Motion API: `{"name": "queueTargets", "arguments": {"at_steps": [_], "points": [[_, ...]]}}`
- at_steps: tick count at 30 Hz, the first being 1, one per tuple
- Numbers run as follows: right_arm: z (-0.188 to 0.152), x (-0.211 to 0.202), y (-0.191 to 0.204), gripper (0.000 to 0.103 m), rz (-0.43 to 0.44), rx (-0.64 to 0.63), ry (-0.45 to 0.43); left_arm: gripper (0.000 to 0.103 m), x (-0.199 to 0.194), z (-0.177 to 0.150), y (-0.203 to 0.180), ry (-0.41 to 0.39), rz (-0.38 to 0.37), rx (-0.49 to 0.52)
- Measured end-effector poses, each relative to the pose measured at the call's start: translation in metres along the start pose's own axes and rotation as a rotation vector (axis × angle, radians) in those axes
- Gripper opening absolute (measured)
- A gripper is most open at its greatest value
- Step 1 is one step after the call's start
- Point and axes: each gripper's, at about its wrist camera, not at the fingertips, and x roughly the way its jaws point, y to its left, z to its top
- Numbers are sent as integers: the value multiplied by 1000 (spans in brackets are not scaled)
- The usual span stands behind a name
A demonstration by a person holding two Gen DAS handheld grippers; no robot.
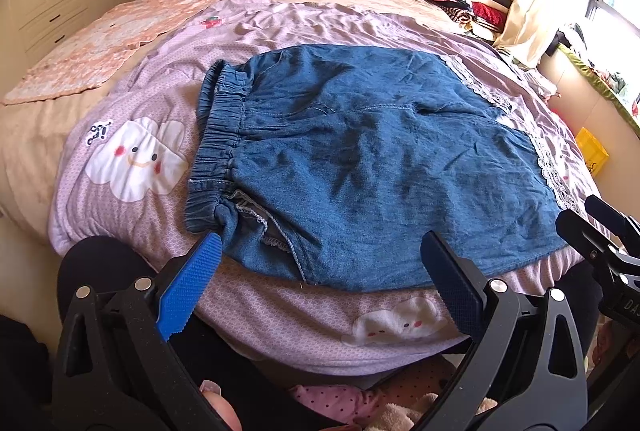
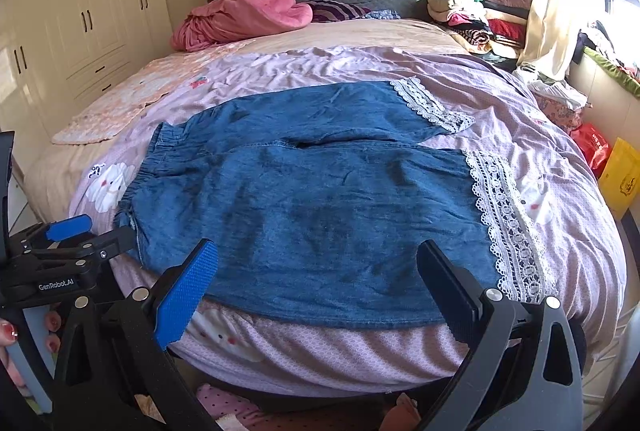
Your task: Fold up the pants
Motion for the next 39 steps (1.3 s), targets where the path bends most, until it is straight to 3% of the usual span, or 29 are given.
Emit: {"name": "queueTargets", "arguments": {"at_steps": [30,39], "points": [[1,3,4,99,2,-15,10,94,0,3,1,-10,-12,5],[16,18,3,99,24,-29,29,94,7,12,4,-12,-23,4]]}}
